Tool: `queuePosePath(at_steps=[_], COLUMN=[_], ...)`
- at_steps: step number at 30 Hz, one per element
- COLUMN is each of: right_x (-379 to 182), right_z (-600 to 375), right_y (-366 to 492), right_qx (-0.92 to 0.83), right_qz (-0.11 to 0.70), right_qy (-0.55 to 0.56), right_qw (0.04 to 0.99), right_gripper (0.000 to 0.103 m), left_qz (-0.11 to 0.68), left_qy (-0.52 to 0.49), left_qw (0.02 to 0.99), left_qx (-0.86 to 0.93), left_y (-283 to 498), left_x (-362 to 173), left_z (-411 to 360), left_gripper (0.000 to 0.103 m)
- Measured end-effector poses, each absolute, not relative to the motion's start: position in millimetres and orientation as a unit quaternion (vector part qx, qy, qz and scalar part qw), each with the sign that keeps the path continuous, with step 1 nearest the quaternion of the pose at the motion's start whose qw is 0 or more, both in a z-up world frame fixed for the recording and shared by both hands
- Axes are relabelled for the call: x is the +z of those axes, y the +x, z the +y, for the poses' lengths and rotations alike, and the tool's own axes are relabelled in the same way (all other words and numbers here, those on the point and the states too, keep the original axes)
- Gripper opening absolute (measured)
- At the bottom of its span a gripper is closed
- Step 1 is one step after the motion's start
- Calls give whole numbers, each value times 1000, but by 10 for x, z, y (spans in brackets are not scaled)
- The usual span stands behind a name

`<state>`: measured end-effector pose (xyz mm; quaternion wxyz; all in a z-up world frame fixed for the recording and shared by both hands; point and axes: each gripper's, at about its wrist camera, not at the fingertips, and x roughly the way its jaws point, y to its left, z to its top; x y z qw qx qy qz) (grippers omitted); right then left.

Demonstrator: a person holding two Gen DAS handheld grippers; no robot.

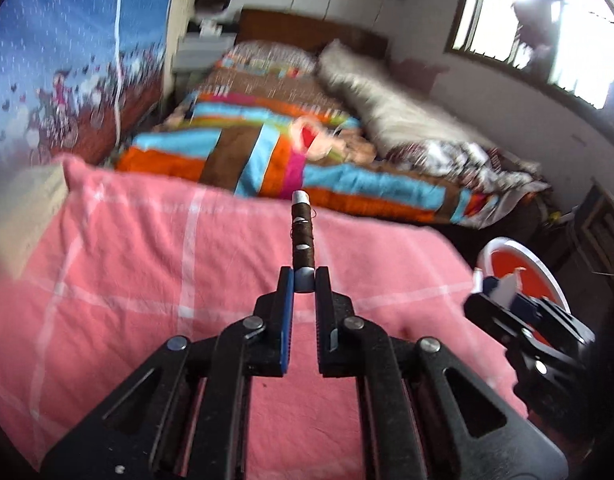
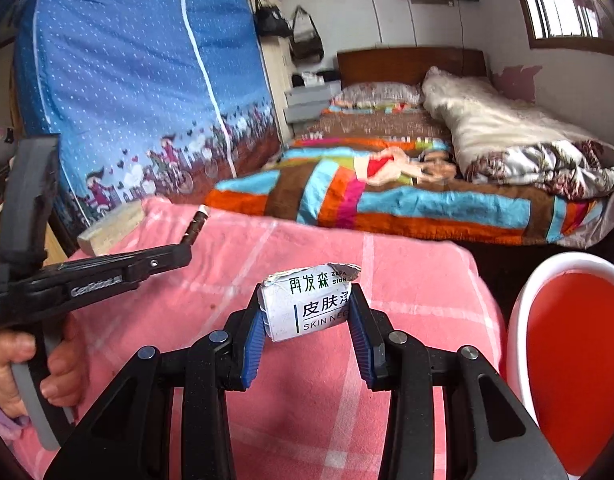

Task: Collect trash
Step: 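Carry the brown tube and white packet over the red bucket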

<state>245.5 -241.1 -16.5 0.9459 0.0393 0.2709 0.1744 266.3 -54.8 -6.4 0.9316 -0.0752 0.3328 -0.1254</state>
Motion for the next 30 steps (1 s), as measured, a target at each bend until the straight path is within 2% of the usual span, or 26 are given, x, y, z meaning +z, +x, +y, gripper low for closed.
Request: queuePosePath(at_steps=[9,16,22,30], right_x=[247,468,588,616], right_z=[-2565,-2834,-3191,-3591], right_y=[2006,1762,1599,1492], right_qx=[154,76,9,-53], right_qz=[96,13,-35,-48], right_qy=[31,33,43,55], right_qw=[983,997,998,996], right_gripper=[36,36,36,36], left_qz=[161,60,22,7], left_qy=[-53,2,31,56], left_qw=[971,980,974,961], left_qx=[-169,-187,-224,-270], left_y=[2083,1832,1789,1760], left_x=[365,691,852,925], left_z=[-641,-990,-1323,-1790], left_gripper=[8,8,8,8])
